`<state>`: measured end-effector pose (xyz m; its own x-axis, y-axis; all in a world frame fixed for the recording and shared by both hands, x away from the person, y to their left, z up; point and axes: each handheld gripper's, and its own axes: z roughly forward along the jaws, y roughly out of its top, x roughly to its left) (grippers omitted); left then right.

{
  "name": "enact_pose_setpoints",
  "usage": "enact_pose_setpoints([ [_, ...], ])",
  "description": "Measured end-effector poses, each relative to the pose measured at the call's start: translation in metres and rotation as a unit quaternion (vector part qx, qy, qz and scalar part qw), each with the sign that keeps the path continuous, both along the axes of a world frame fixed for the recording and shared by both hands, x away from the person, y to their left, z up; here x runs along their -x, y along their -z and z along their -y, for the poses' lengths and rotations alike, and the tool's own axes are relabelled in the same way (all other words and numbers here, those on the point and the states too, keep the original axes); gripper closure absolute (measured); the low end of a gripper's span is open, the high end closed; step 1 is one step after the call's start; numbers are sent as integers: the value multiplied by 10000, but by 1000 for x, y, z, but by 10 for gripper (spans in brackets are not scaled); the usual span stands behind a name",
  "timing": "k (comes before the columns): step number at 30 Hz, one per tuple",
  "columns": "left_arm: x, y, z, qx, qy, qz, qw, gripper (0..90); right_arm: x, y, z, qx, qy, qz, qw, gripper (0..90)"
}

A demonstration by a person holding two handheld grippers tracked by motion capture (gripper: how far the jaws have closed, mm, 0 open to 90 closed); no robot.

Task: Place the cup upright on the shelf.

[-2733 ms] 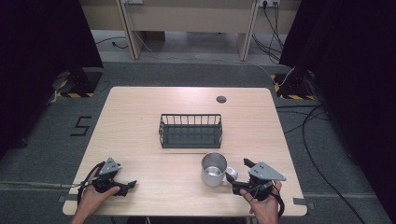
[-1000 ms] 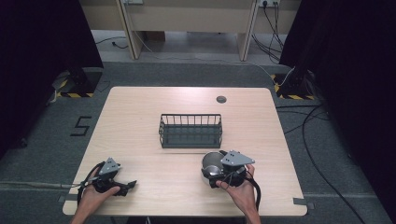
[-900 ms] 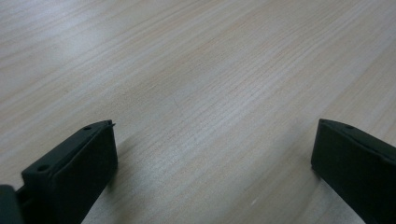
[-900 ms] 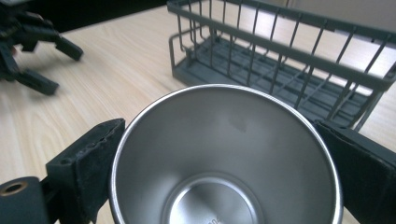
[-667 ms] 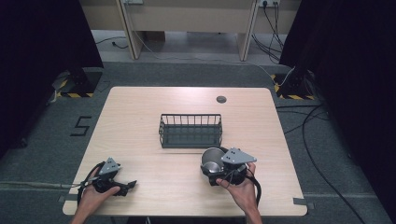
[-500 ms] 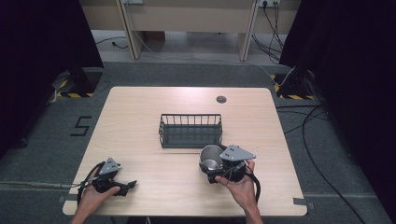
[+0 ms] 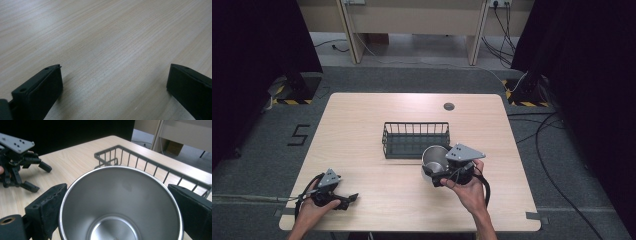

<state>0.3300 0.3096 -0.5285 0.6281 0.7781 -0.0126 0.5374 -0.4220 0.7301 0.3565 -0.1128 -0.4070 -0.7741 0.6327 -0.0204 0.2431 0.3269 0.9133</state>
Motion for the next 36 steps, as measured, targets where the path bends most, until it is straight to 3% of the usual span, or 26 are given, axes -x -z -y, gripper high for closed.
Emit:
enact_pose_setpoints([
  [7,0,0,0,6,-2,5,10000,0,-11,-19,-3,-59,-28,30,10000,64],
  [19,0,0,0,6,-2,3,10000,0,-35,-50,-16,69,-103,-13,9999,64],
  [36,0,0,0,1,0,-4,10000,0,-82,-65,-51,179,-240,-106,9995,64],
])
